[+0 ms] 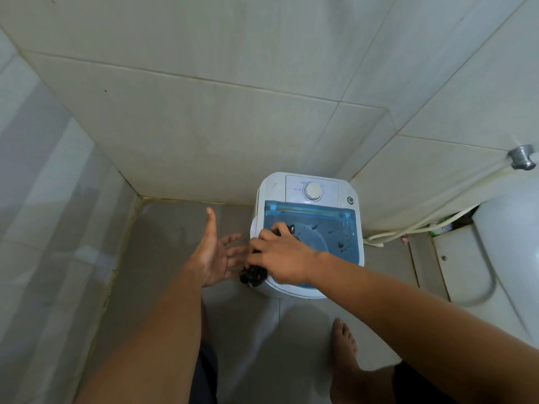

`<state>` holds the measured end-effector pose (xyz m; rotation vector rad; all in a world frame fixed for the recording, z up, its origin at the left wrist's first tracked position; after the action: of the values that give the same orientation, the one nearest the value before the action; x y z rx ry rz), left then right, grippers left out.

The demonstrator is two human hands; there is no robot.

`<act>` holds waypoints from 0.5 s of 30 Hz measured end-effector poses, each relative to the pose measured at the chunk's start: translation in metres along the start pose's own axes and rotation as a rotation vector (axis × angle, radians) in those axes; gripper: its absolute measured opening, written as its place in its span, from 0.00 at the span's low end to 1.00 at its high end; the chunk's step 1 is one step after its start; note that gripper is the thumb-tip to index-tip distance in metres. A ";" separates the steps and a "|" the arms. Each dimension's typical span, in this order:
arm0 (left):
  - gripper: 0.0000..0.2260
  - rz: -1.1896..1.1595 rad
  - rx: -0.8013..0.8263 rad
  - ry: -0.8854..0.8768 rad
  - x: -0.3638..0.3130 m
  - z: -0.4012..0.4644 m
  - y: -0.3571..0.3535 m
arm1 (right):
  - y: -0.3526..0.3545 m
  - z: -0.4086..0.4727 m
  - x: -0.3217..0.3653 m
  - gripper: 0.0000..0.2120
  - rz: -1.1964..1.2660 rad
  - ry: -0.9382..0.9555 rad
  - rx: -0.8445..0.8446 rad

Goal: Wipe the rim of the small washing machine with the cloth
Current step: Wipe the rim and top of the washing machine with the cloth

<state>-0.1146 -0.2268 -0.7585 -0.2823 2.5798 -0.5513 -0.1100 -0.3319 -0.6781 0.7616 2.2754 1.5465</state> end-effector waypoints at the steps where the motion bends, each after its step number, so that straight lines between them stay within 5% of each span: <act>1: 0.56 0.020 -0.014 -0.010 -0.001 0.001 0.001 | -0.002 -0.005 0.005 0.19 -0.017 0.020 0.002; 7: 0.49 0.134 -0.114 -0.092 -0.008 0.005 -0.006 | -0.005 -0.037 0.022 0.18 -0.027 0.124 0.105; 15: 0.51 0.105 -0.141 -0.112 -0.008 0.004 -0.012 | 0.058 -0.036 -0.130 0.24 0.353 -0.565 -0.228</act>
<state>-0.1044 -0.2365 -0.7531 -0.2161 2.5116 -0.3081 -0.0060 -0.4171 -0.6186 1.3786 1.5891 1.4487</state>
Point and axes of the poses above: each hand's wrist, its own z-axis towards the middle knuckle, its own y-axis out of the back of the hand, x = y × z, the point moved 8 cm from there along z, towards the middle knuckle, and after that the axes turned 3 degrees about x, right-handed, at the moved point
